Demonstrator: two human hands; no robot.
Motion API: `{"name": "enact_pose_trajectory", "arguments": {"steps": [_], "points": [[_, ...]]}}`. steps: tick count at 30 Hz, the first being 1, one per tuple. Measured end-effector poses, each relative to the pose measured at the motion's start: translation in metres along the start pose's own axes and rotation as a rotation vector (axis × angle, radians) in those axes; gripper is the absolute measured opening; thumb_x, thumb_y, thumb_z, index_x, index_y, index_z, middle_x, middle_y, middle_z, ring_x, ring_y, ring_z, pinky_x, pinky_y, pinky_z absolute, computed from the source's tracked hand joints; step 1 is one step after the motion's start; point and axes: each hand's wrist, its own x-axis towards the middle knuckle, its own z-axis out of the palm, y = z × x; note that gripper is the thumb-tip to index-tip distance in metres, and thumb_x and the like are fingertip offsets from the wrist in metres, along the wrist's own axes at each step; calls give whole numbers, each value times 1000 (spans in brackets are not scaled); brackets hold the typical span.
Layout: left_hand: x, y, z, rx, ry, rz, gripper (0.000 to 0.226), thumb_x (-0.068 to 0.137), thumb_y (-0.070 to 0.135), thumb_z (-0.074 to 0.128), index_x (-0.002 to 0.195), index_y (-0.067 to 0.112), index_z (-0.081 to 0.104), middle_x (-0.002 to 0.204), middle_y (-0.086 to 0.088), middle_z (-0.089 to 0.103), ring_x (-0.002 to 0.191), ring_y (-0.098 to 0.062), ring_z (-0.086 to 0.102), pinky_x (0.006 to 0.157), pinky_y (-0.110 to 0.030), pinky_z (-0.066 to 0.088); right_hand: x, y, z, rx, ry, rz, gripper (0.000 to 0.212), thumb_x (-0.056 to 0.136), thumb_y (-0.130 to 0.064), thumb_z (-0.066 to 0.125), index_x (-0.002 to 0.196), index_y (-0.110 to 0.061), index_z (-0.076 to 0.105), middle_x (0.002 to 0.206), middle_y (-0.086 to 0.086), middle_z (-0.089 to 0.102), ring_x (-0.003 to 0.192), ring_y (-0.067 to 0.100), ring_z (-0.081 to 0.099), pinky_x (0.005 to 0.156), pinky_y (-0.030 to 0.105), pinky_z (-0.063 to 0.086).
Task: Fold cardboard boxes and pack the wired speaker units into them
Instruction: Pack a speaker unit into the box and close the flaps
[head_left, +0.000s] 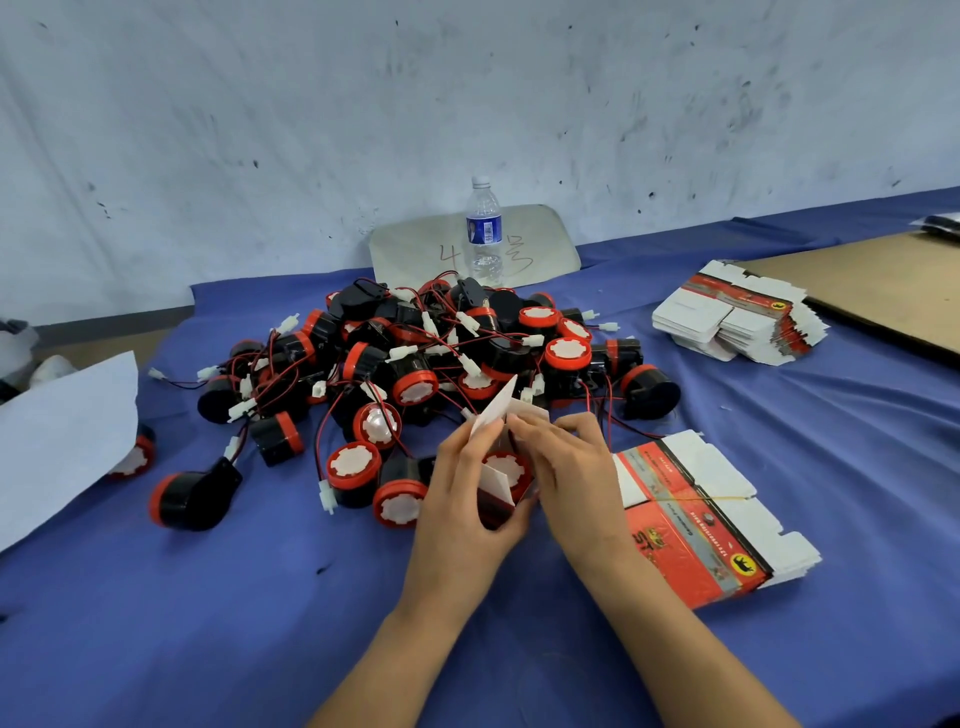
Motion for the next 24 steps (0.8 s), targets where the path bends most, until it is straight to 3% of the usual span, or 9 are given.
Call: {"name": "enact_pose_trajectory", "arguments": {"steps": [2,4,7,9,14,18,21,24], "points": [[-1,0,0,16,-6,2,83,76,16,81,141,36,34,141,4,43,132,-1,37,103,-5,30,-1,3,2,35,9,42,22,84,6,65,106,6,70,97,-3,70,84,-3,54,73,7,44],[-1,0,1,12,-12,-2,82,76,17,81,141,35,34,141,4,43,132,-1,37,102,-5,30,-1,4,2,77,48,136,12,88,-2,64,96,7,67,83,-15,57,72,-9,54,63,3,40],[-1,2,2,24,-15,15,81,76,16,81,142,29,36,141,3,42,132,2,35,101,-4,30,0,0,0,-15,115,72,5,78,0,76,77,0,71,73,3,57,62,13,53,52,23,43],[-2,3,3,30,-24,24,79,76,15,81,142,25,38,142,1,43,133,3,34,103,-6,30,0,3,2,-109,101,56,7,73,0,80,75,-4,75,70,6,62,64,24,52,53,26,43],[-2,3,4,29,-29,17,83,75,13,81,143,28,35,142,2,43,132,5,35,102,-5,30,0,6,3,-77,-10,127,9,73,0,80,78,-8,77,68,3,69,68,18,47,57,25,38],[-3,1,4,-24,-13,-25,87,76,15,80,141,46,30,140,15,41,131,6,36,102,-7,32,3,12,-4,-115,-113,106,10,76,-3,76,83,-11,79,69,-1,71,75,22,48,62,31,45],[-4,-2,4,-60,14,-87,85,80,16,78,138,50,26,139,29,35,131,11,31,101,-5,30,1,11,-5,-44,-184,82,19,81,-1,66,95,-8,77,80,1,72,87,24,52,73,35,49],[-4,-3,6,-57,13,-130,82,82,19,75,138,45,22,137,30,31,127,22,26,95,2,27,0,7,-3,38,-142,71,20,86,-2,63,103,-6,73,97,3,67,92,22,57,74,31,50]]}}
